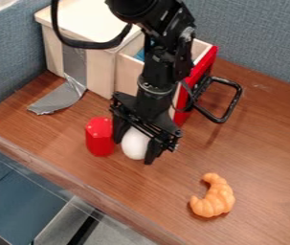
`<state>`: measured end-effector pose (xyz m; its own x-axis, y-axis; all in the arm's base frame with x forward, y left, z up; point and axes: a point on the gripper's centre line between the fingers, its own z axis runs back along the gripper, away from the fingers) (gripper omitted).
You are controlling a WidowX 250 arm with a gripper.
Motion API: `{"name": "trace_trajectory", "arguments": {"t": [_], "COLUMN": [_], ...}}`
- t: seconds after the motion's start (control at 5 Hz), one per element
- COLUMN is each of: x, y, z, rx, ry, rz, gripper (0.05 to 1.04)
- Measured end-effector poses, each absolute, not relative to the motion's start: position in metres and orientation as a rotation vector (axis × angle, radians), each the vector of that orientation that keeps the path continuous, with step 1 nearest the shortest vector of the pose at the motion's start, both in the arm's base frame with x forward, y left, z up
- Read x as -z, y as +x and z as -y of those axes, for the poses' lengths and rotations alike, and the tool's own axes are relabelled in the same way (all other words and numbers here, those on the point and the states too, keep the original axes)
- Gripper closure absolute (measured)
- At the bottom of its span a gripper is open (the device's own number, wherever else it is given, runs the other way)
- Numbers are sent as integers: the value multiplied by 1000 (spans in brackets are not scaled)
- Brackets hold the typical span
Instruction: Move the egg inside the drawer to the table next to the red object
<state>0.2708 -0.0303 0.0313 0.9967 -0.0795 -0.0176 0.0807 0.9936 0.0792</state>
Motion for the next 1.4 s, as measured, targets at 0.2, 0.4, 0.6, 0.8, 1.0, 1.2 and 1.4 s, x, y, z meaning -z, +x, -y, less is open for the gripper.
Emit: {"name": "trace_trajectory", "arguments": {"t": [0.2, 0.4, 0.6, 0.8, 1.0, 1.2, 1.4], "x": [-23, -20, -16, -16, -16, -27, -53], "y": [264, 258, 256, 255, 254, 255, 263], "z": [21, 19, 19, 20, 20, 19, 22], "rx": [41, 26, 31, 44, 50, 78, 122], "ry": [96, 92, 82, 75, 77, 77, 66], "rz": [-49, -70, -75, -82, -89, -75, -19], "gripper": [234, 234, 179, 75, 80, 84, 84]}}
